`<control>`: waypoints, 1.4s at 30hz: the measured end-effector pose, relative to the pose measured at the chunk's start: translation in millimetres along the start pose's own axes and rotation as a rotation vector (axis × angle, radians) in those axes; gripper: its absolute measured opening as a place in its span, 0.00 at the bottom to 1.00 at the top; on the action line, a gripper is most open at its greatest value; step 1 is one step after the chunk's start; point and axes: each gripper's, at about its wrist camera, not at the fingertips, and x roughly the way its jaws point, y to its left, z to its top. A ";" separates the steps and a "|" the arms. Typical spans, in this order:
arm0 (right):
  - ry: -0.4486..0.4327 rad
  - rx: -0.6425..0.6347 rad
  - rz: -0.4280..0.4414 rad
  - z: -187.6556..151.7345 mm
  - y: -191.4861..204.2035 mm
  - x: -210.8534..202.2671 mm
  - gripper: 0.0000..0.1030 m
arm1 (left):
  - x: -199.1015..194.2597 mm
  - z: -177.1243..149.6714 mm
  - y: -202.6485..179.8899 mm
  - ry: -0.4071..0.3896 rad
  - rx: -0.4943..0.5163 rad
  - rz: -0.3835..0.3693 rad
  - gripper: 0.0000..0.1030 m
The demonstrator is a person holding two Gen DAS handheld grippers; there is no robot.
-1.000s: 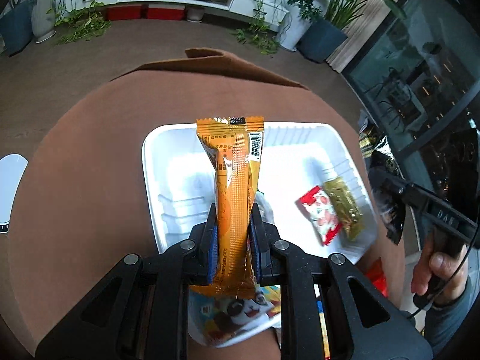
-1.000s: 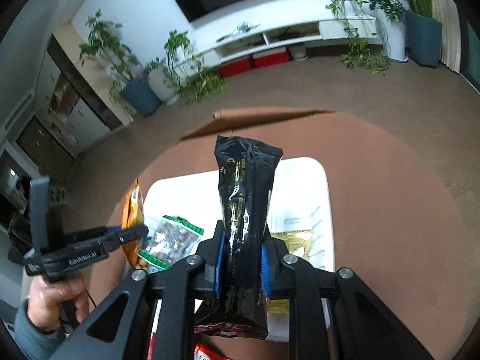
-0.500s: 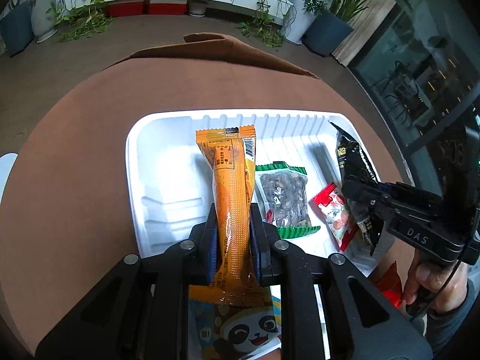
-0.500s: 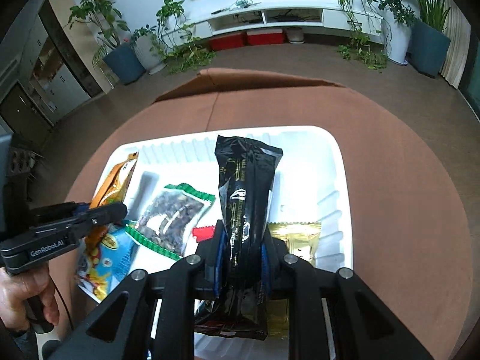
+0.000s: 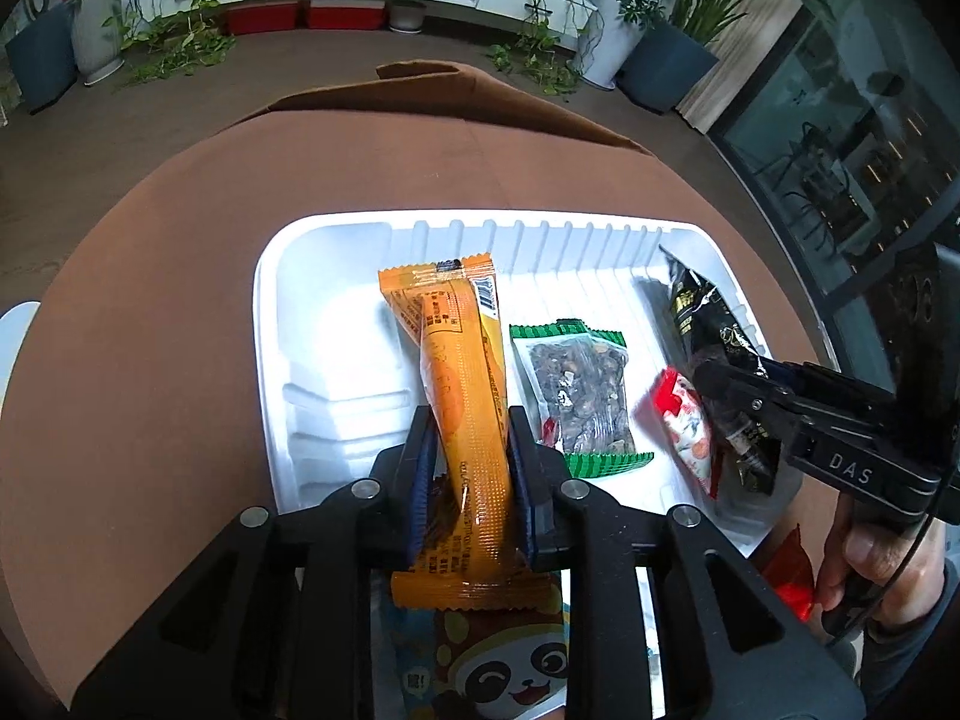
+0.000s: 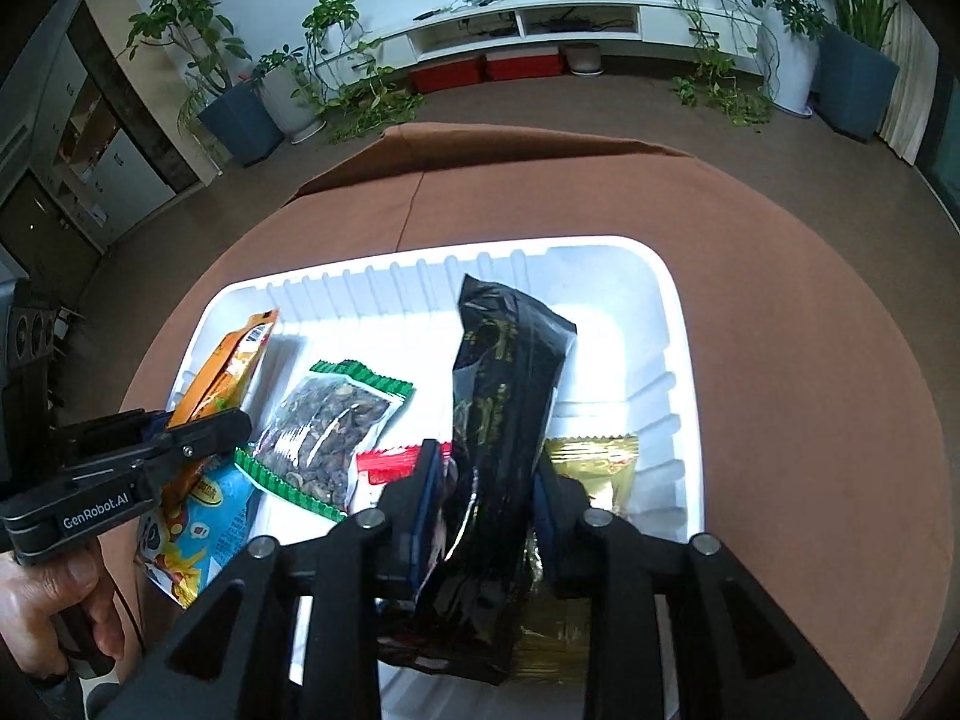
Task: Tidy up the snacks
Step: 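Move both grippers back over the snack pile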
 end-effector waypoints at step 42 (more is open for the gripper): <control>-0.315 0.300 0.572 -279.5 -16.2 -182.2 0.99 | -141.4 -283.9 -31.5 -0.135 -0.161 -0.172 1.00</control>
